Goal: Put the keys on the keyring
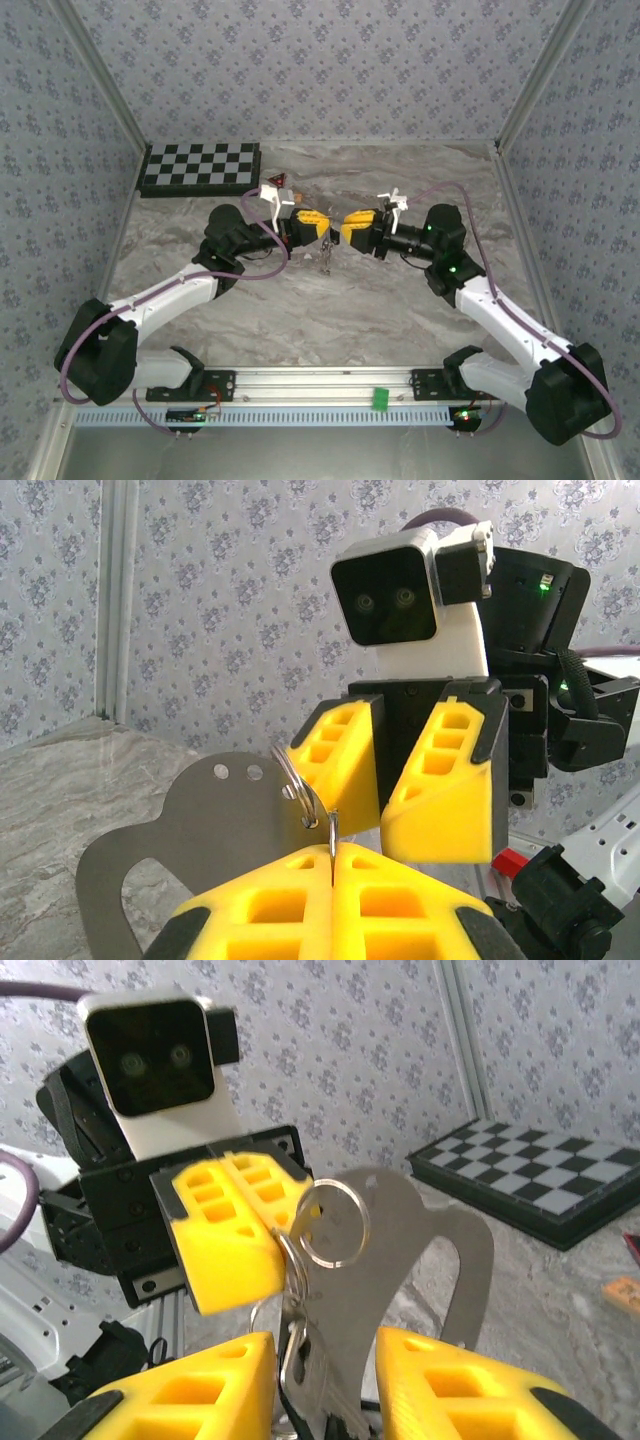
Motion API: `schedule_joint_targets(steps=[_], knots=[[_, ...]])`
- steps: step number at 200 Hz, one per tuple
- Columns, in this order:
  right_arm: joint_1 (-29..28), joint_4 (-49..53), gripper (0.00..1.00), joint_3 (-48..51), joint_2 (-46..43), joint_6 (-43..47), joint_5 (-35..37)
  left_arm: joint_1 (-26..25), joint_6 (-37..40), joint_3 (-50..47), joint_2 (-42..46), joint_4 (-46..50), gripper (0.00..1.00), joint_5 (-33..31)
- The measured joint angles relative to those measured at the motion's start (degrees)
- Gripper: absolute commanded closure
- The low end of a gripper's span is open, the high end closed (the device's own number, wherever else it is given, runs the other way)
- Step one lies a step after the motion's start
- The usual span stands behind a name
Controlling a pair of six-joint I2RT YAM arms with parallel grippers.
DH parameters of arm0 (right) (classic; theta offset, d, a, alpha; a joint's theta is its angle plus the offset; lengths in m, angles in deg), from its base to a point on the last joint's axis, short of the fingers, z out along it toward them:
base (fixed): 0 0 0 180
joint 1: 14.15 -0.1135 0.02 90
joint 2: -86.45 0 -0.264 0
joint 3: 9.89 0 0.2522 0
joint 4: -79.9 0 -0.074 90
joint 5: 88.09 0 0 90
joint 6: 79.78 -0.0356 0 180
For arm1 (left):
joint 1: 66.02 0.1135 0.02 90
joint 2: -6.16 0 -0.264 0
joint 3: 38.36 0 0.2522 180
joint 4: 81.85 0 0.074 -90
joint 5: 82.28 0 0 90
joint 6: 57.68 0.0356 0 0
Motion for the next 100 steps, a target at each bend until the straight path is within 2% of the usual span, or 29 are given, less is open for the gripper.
schedule_joint_targets(steps=[39, 100], knots=[[0.0, -5.5, 0.69, -0.1, 2.9, -2.9, -0.4, 0.0, 0.0, -0.3, 0.8, 0.1, 1.00, 0.0], [-0.6, -7.8, 0.74, -0.5, 5.4, -4.7, -1.7, 0.0, 0.0, -0.4, 1.1, 0.1, 1.00, 0.0]])
